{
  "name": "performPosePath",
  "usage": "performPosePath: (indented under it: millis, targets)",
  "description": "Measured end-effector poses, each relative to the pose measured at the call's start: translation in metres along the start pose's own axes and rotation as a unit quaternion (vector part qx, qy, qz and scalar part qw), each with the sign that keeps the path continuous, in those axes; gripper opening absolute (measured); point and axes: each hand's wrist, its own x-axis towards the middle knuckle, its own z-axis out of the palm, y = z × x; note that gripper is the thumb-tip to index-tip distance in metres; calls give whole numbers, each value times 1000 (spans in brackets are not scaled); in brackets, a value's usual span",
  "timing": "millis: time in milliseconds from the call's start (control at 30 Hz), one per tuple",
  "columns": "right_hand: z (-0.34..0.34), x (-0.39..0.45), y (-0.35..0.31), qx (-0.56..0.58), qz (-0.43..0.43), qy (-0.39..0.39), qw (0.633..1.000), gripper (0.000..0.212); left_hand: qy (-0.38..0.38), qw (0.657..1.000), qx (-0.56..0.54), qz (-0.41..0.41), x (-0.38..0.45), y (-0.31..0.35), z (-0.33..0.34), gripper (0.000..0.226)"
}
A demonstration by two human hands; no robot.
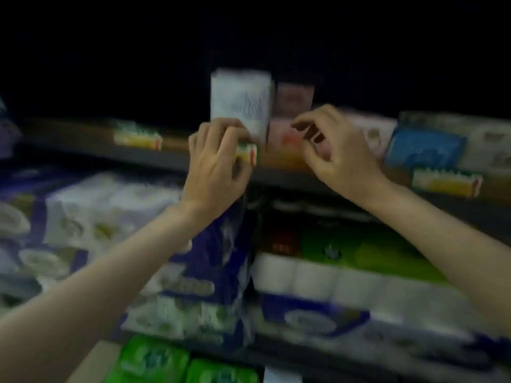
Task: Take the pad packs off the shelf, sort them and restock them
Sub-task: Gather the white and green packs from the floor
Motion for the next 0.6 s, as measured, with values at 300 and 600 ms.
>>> performPosePath:
  millis: [300, 600]
  targets:
    - [64, -244, -15, 47, 42, -472, 879, 25, -346, 937, -24, 48, -210, 76, 24, 26]
    - [152, -400, -21, 29, 147, -663, 733, 64, -729, 682, 40, -42, -374, 113, 49, 57]
